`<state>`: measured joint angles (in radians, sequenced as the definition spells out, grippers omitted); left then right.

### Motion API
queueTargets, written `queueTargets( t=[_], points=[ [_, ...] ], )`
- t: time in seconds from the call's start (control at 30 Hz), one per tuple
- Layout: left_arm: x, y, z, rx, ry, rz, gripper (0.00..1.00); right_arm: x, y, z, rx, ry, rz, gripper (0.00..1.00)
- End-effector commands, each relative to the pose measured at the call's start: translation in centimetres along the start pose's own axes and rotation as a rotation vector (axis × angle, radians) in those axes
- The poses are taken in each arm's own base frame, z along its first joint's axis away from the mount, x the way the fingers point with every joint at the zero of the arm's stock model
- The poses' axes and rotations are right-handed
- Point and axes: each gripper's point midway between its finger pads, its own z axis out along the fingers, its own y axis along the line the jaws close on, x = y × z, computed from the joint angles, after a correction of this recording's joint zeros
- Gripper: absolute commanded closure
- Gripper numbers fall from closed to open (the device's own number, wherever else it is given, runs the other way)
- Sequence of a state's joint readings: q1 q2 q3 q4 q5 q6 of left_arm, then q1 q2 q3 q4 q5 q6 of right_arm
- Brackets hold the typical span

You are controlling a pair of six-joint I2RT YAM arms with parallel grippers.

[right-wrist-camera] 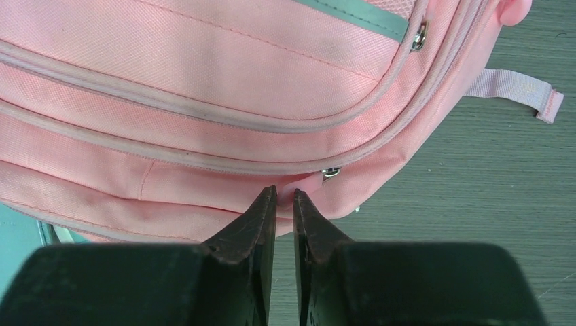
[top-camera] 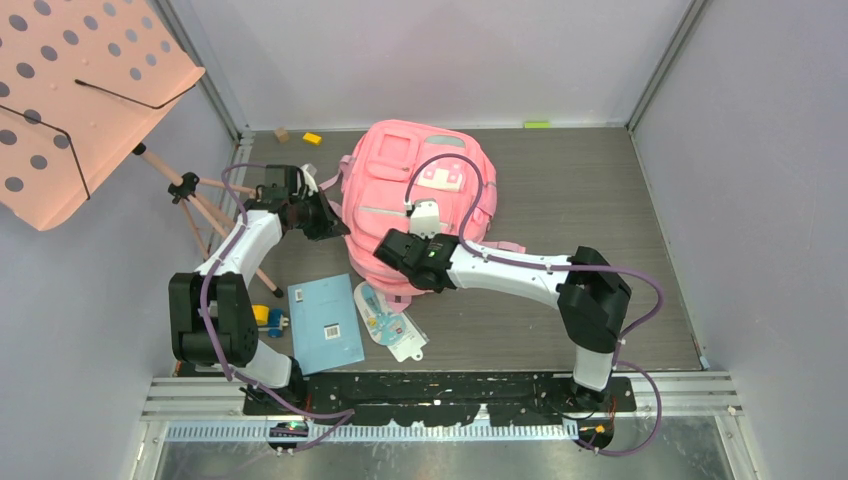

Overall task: Pack the student bag
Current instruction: Unzip the student bag at the center of the board.

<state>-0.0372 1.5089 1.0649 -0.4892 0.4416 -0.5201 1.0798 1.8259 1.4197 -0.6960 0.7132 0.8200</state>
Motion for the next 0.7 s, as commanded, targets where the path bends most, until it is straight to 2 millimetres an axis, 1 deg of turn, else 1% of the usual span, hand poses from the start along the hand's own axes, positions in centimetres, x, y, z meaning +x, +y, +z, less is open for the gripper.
queueTargets(
  t=[0.0, 0.2, 0.33, 0.4, 0.5, 0.67],
  points=[
    [-1.3, -2.3, -1.2, 0.082, -0.059, 0.041, 1.0, -1.4, -1.1, -0.6, 0.045, -0.056, 0.029, 0.81],
    [-1.3, -2.3, -1.2, 0.082, -0.057, 0.041, 1.0, -1.7, -2.4, -1.0, 0.094, -0.083, 0.02, 0.82],
    [-1.3, -2.3, -1.1, 0.083, -0.055, 0.04, 1.0, -1.7, -3.4, -1.2, 0.133, -0.104, -0.002, 0.8],
    [-1.3, -2.2, -1.1, 0.082, -0.054, 0.041, 1.0, -1.6, -3.7, -1.1, 0.144, -0.108, -0.009, 0.77],
    [-1.2, -2.2, -1.0, 0.082, -0.05, 0.038, 1.0, -1.5, -3.7, -1.0, 0.15, -0.112, -0.014, 0.74],
    [-1.2, -2.1, -0.9, 0.08, -0.047, 0.035, 1.0, -1.5, -3.5, -0.6, 0.148, -0.126, -0.022, 0.73]
  ],
)
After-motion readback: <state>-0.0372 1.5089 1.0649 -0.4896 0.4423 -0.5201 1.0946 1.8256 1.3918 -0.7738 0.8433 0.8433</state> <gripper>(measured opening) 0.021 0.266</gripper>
